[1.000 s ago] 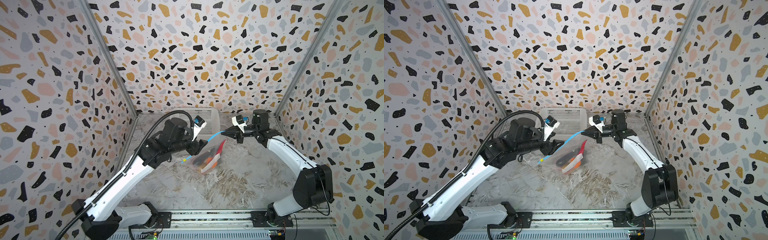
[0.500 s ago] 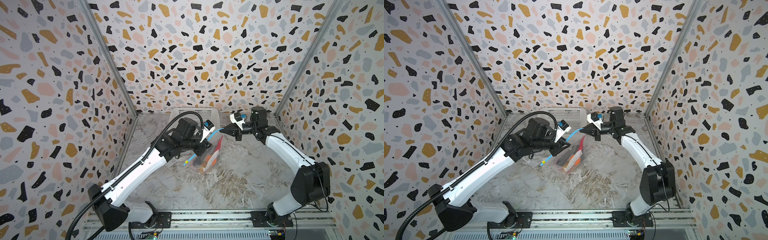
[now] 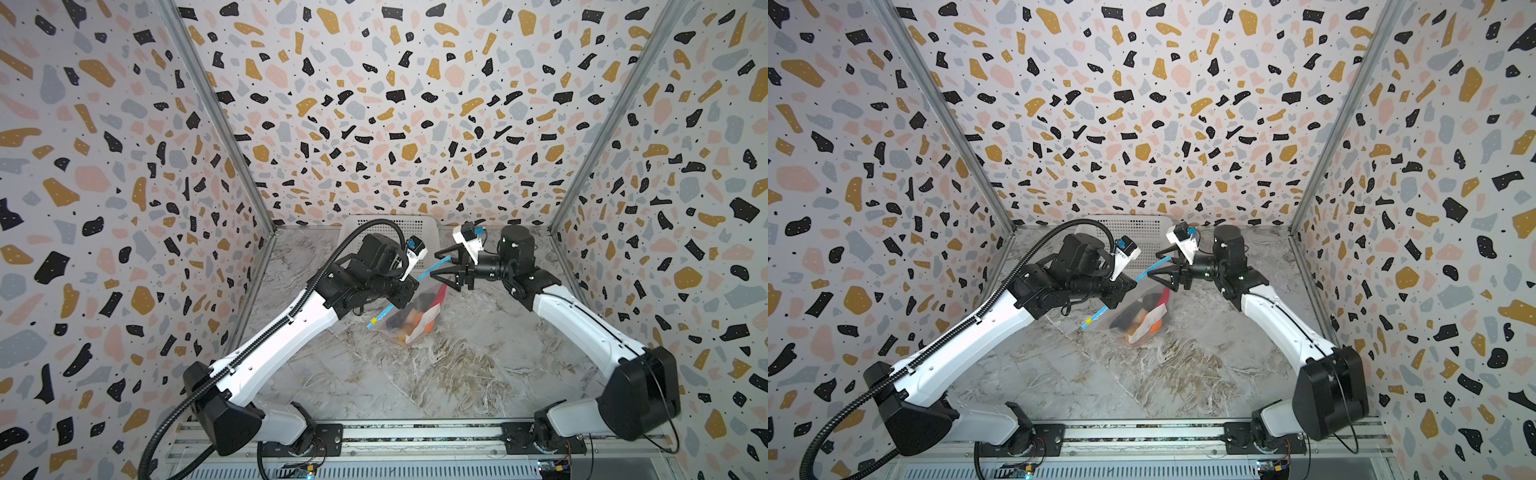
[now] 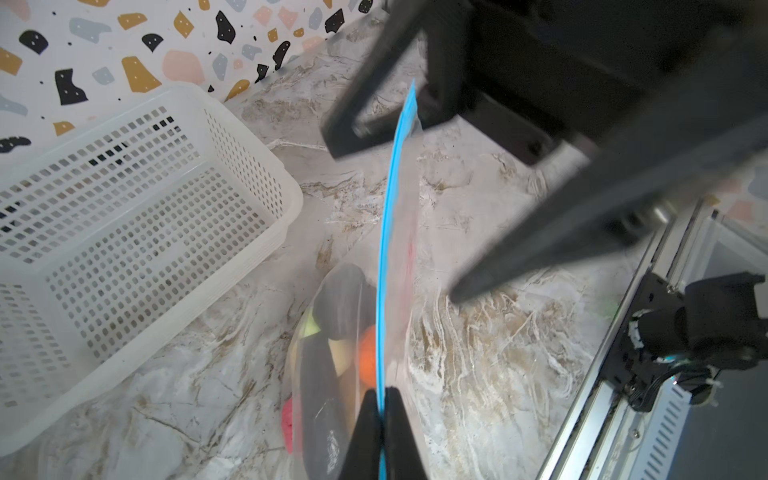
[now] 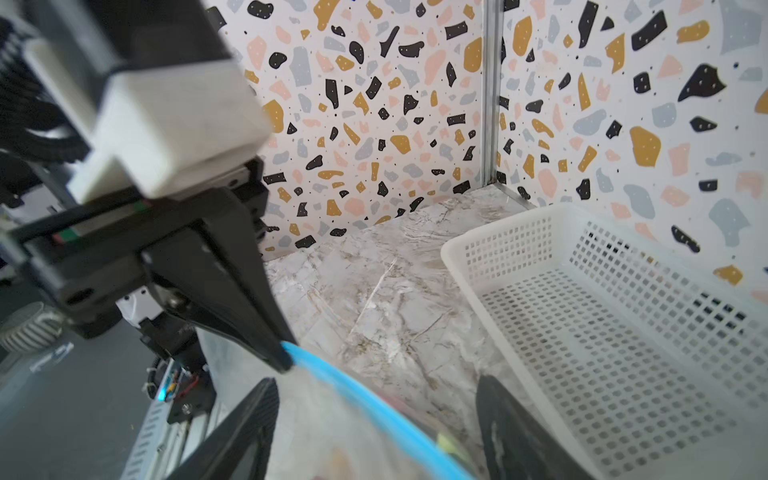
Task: Place the food in the zip-top bag and seal the zipper
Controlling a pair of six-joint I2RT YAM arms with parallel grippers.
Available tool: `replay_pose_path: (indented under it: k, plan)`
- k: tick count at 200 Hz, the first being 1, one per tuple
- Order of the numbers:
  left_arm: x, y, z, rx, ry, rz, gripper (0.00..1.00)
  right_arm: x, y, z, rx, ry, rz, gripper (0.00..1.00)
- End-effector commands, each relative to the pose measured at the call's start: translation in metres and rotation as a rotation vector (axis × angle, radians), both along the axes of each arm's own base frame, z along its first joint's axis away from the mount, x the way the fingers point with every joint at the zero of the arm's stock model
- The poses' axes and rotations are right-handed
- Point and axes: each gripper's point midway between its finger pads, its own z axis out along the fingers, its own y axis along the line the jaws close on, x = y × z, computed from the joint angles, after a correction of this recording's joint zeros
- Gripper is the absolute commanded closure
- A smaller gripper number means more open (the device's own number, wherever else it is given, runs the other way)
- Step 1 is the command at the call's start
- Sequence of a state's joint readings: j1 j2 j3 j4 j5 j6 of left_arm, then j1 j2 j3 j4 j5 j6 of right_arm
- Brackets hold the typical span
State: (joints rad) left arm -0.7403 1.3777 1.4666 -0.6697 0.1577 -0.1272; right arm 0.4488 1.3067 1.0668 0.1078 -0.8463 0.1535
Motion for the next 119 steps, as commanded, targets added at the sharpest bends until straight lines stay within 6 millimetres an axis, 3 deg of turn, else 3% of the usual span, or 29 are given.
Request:
replay_pose_path:
  k: [1, 25, 42, 87, 119]
  plan:
    - [0.005, -0.009, 0.035, -0.245, 0.024, 0.140, 1.00, 0.034, -0.059, 0.005, 0.097, 0.239, -0.487, 0.19]
    - [0.004, -0.012, 0.040, -0.377, 0.075, 0.257, 1.00, 0.016, -0.105, 0.007, 0.219, 0.306, -0.655, 0.17]
    - [0.005, -0.017, 0.047, -0.520, 0.109, 0.358, 1.00, 0.005, -0.122, 0.010, 0.205, 0.274, -0.722, 0.08]
    - [-0.004, -0.055, 0.091, -0.761, 0.143, 0.477, 1.00, 0.015, -0.163, -0.008, 0.192, 0.349, -0.828, 0.05]
    - [-0.012, -0.085, 0.125, -0.892, 0.151, 0.500, 1.00, 0.022, -0.188, 0.004, 0.186, 0.314, -0.868, 0.05]
